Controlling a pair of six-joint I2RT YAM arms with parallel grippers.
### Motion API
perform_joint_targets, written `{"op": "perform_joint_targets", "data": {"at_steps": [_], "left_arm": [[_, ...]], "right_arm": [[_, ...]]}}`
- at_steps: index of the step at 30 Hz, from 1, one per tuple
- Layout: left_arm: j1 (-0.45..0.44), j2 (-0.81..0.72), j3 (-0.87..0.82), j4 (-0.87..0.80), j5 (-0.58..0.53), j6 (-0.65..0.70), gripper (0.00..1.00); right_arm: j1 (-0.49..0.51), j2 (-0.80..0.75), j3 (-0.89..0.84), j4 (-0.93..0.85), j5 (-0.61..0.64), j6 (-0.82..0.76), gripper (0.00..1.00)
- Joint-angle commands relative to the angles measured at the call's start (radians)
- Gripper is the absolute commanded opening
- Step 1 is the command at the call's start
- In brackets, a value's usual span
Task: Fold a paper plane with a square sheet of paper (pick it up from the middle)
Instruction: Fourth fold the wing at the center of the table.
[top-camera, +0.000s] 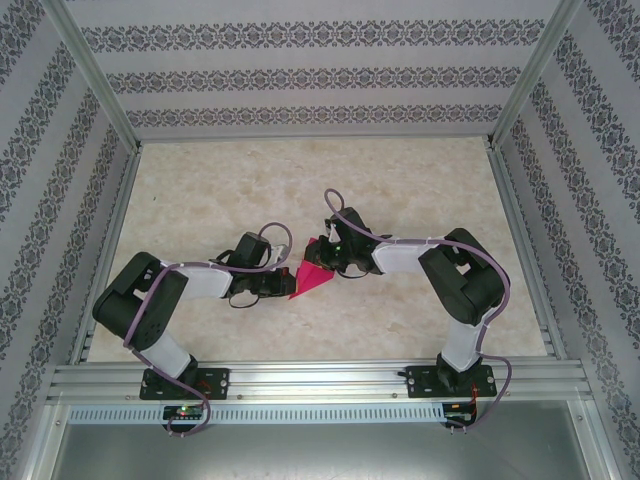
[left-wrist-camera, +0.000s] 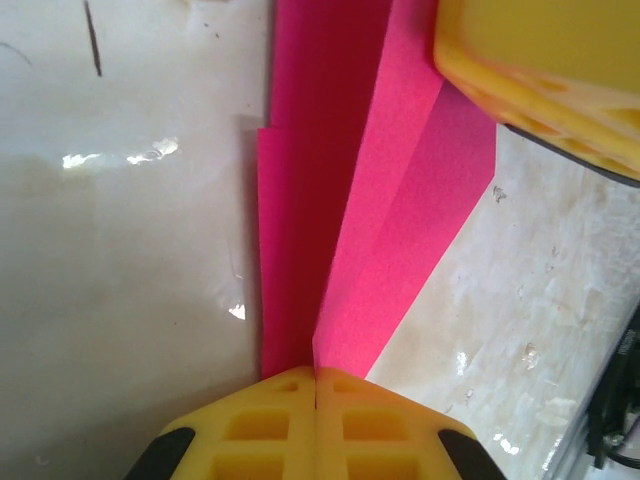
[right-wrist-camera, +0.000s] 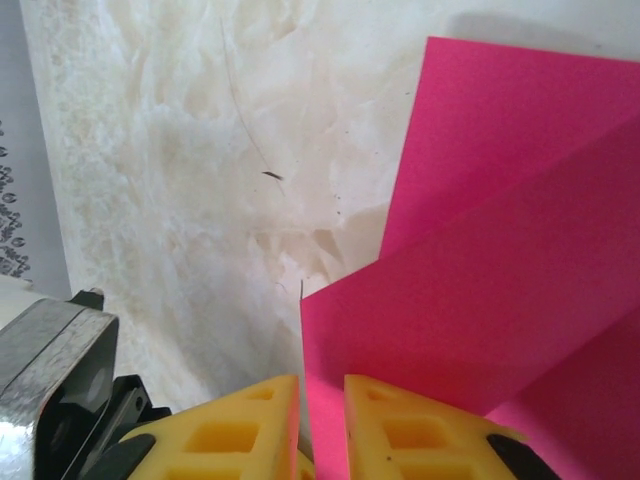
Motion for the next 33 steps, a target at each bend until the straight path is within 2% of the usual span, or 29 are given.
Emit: {"op": "perform_joint_targets", "data": {"at_steps": [1,9,18,25,30,33], "left_arm": [[0.024,0.017,0.006,0.038,0.042,-0.040,0.00],[0.027,0.036,0.022,0.065,0.095,-0.065,0.00],[0.027,0.026,0.024,0.063,0.100,-0.079,0.00],[0.026,0.008,0.022,-0.003,0.049,-0.044,0.12],[0.027,0.009,0.012,-0.033,0.035,-0.018,0.17],[0.026,0.002,0.002,-0.033,0.033,-0.012,0.15]], "right_arm": [[0.009,0.027,0.021,0.050,-0.009,0.023,0.21],[0.010,0.053,0.037,0.050,-0.016,0.020,0.22],[-0.006,0.069,0.041,0.013,0.037,0.011,0.21],[-0.007,0.099,0.039,0.008,0.053,0.019,0.20],[-0.008,0.108,0.039,0.008,0.060,0.024,0.20],[-0.008,0.108,0.037,0.007,0.058,0.026,0.20]]}}
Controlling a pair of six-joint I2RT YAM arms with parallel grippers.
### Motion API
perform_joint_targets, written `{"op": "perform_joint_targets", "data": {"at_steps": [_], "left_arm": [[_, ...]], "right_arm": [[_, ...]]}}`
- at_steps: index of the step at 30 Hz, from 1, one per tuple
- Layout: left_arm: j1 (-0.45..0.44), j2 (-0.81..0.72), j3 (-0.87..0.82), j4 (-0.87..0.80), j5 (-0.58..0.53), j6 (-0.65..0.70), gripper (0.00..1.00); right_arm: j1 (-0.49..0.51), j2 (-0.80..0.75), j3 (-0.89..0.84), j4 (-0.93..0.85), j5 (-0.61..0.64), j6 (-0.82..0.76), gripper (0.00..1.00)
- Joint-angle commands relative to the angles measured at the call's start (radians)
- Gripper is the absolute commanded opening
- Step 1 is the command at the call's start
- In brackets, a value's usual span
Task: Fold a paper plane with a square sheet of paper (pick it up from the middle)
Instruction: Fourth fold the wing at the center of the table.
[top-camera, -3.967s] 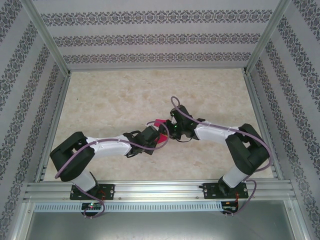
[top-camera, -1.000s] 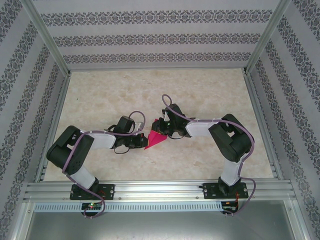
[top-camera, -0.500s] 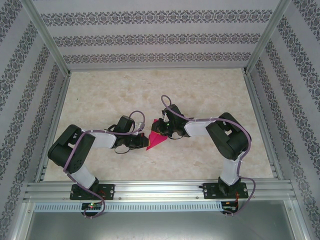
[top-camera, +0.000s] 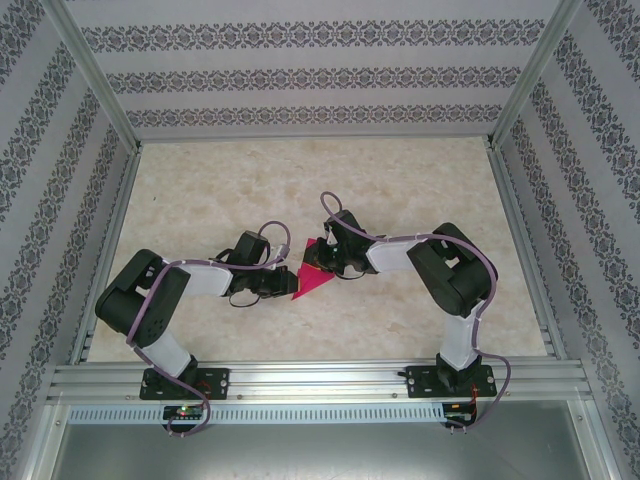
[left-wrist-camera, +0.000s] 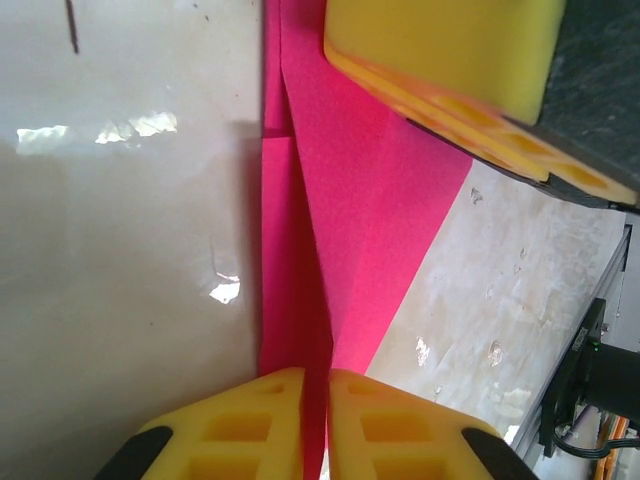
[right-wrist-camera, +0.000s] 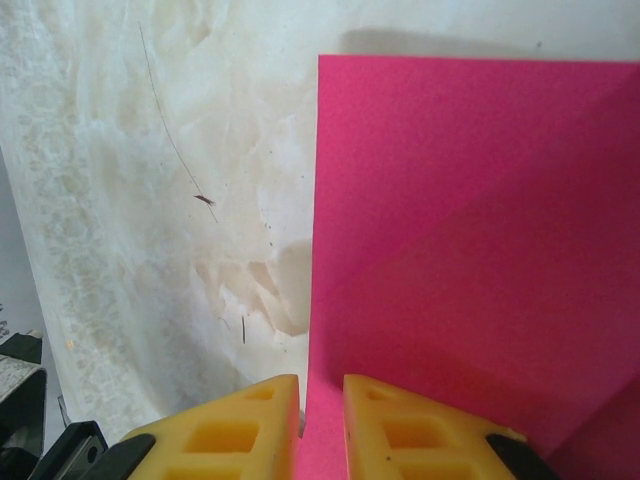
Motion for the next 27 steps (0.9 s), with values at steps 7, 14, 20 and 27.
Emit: {"op": "perform_joint_targets", "data": {"at_steps": [7,14,20,27], "left_arm": [[0.015,-0.025,-0.006,-0.072,-0.034,0.059,0.06],[0.014,-0.035,-0.019,-0.076,-0.025,0.048,0.07],[0.013,-0.052,-0.028,-0.085,-0.003,0.047,0.08],[0.015,-0.097,-0.035,-0.100,-0.008,0.032,0.13]], "right_arm": [[-0.005,0.032,0.006,-0.009,0.037,-0.001,0.20],[-0.005,0.038,0.001,-0.023,0.038,-0.007,0.20],[0.006,0.052,0.014,-0.078,0.059,-0.031,0.19],[0.016,0.057,-0.007,-0.118,0.092,-0.044,0.17]]}}
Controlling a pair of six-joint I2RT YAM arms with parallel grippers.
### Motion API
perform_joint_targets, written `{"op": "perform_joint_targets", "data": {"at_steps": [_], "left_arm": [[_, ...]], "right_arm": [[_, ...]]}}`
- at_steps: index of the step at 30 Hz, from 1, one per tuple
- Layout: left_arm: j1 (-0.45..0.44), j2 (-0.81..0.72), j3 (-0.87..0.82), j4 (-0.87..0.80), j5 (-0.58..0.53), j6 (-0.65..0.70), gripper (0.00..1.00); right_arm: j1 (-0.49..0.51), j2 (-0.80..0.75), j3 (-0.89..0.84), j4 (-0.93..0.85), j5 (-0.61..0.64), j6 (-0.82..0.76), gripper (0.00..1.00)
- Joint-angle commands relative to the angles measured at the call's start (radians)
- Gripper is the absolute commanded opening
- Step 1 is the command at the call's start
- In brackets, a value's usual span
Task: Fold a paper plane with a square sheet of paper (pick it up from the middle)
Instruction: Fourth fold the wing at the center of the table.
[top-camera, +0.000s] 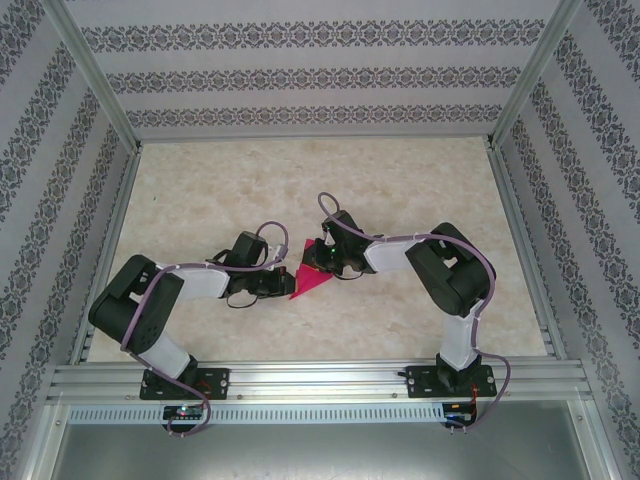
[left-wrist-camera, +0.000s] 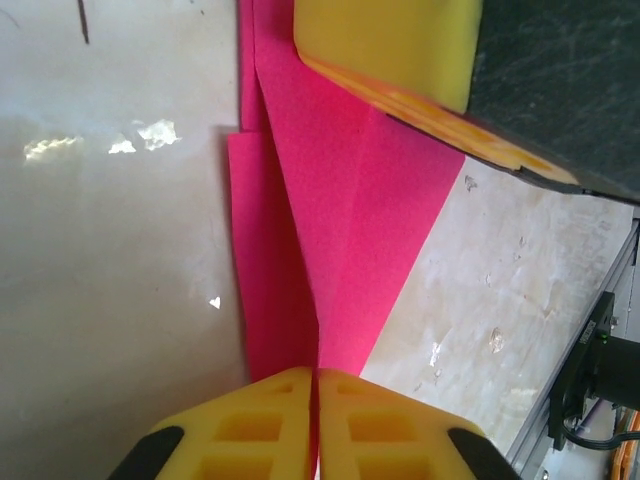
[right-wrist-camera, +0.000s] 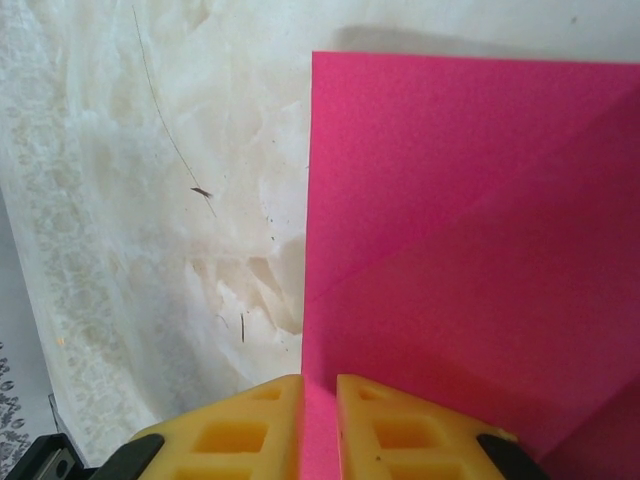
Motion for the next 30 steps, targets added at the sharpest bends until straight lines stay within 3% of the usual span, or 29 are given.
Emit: {"op": "perform_joint_targets", "data": {"at_steps": [1,6,12,22,30], "left_arm": [[0.014,-0.054,-0.017,-0.067,0.001,0.002,0.15],[0.014,-0.139,0.009,-0.132,-0.049,-0.006,0.29],[0.014,-0.179,0.050,-0.143,-0.028,-0.032,0.29],[0.011,-0.029,0.077,0.024,0.127,-0.109,0.27],[0.009,0.012,0.085,0.051,0.132,-0.112,0.28]], "right_arm": [[0.006,0.046,-0.028,-0.092,0.082,-0.035,0.17],[0.007,0.038,-0.043,-0.100,0.093,-0.039,0.16],[0.008,0.041,-0.045,-0.097,0.097,-0.040,0.16],[0.011,0.057,-0.047,-0.090,0.095,-0.036,0.16],[0.011,0.057,-0.049,-0.091,0.097,-0.035,0.16]]}}
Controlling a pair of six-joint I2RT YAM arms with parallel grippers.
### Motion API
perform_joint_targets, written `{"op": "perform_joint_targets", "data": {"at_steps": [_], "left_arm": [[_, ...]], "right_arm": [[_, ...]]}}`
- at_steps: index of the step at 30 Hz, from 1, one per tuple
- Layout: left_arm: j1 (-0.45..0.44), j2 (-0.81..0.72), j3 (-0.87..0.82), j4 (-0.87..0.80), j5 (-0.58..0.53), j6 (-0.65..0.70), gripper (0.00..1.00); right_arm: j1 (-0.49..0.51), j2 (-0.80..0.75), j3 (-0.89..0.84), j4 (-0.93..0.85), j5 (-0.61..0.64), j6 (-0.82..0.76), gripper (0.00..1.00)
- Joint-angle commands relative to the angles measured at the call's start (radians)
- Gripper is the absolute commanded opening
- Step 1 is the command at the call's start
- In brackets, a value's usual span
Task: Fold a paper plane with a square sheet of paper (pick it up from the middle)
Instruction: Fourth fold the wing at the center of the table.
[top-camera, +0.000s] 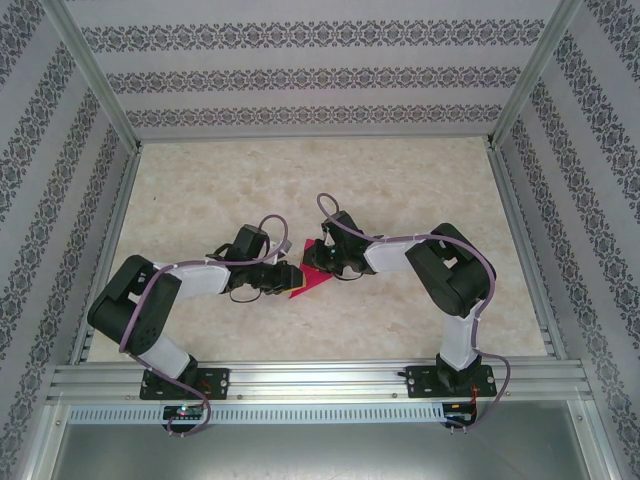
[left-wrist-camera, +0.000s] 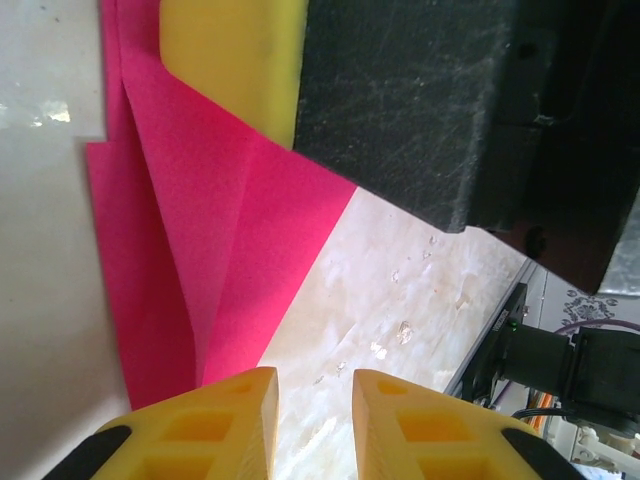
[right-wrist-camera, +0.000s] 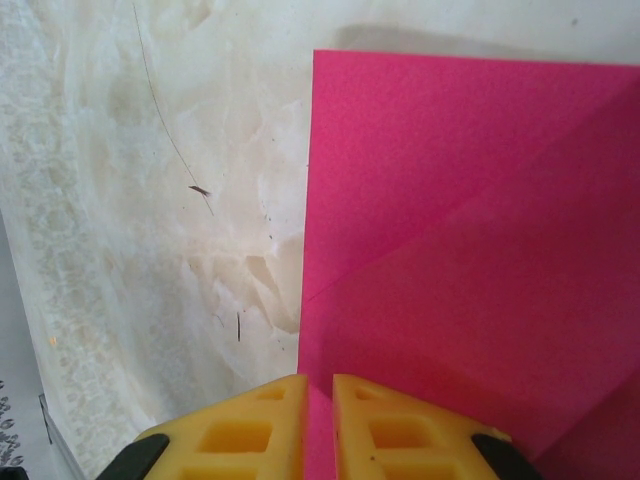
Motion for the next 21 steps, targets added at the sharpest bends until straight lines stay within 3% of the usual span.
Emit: {"op": "perform_joint_targets", "data": {"at_steps": [1,21], "left_arm": [[0.009,0.014,0.029,0.062,0.026,-0.008,0.28],[0.009,0.061,-0.039,0.004,-0.019,0.061,0.28]], "right_arm": [[0.007,0.057,-0.043,-0.096,0.086,-0.020,0.16],[0.005,0.065,-0.042,-0.099,0.088,-0.020,0.16]]}}
